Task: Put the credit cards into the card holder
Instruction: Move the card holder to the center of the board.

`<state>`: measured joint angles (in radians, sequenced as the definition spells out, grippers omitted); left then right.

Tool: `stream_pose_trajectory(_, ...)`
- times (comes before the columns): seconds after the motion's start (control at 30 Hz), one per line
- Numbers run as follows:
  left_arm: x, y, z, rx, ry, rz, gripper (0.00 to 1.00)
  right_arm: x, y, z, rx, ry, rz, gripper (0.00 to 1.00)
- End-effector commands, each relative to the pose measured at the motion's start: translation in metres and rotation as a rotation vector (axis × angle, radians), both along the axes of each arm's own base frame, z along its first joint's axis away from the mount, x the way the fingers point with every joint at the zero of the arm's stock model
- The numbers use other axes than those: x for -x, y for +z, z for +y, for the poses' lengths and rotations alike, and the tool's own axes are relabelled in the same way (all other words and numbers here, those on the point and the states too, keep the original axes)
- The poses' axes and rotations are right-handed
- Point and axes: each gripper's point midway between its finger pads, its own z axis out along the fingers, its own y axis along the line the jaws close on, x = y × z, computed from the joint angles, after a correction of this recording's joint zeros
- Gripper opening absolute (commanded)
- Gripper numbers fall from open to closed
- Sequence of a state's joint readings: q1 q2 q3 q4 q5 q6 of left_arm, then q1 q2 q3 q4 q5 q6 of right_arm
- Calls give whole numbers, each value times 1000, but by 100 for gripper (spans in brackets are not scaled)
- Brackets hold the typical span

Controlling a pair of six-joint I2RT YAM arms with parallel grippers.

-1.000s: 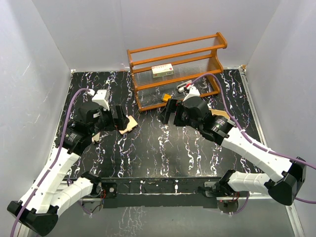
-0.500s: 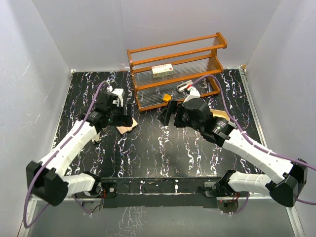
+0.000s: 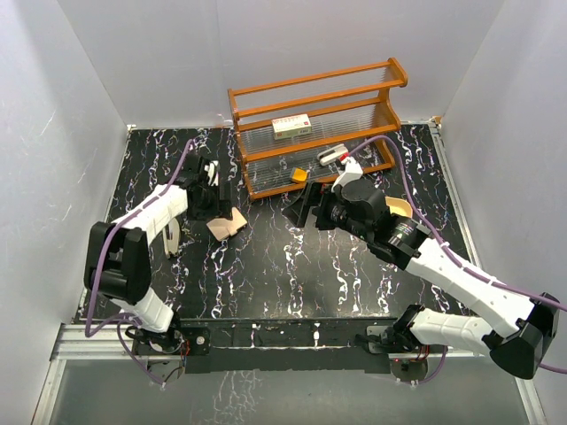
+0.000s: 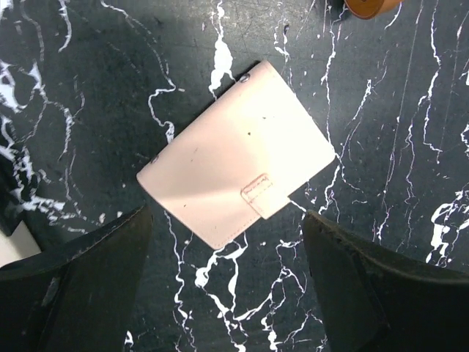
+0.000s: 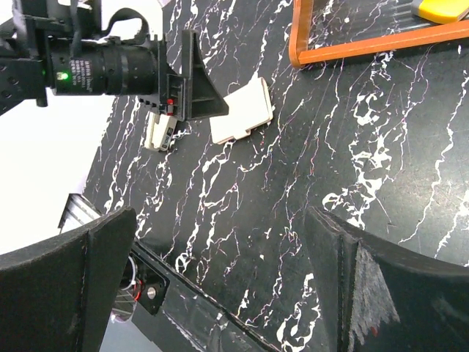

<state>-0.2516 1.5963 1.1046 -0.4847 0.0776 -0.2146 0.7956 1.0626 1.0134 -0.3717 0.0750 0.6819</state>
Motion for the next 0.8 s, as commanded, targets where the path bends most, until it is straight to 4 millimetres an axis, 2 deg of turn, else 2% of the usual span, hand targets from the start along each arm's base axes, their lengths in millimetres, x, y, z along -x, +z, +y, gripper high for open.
stream_pose_trajectory(0.0,-17,4,-13,52,-49,-32,81,-3,22,1,-62,2,-72,98)
stream_pose_trajectory(0.1,-21,-2,-20,80,-77,-34,79,-3,18,2,-62,5,-61,98)
stream_pose_trajectory(0.2,-26,-10,-20,80,-76,-40,82,-3,15,6,-59,21,-53,98)
stream_pose_trajectory(0.3,-22,-24,-20,69,-86,11,82,-2,14,7,-55,21,-39,98)
stream_pose_trajectory(0.57,0,-43,-18,80,-90,66,82,0,10,0,-54,-1,-39,98)
stream_pose_trajectory(0.77,23,-41,-34,186,-78,155,77,-3,3,-2,-33,-22,-17,98)
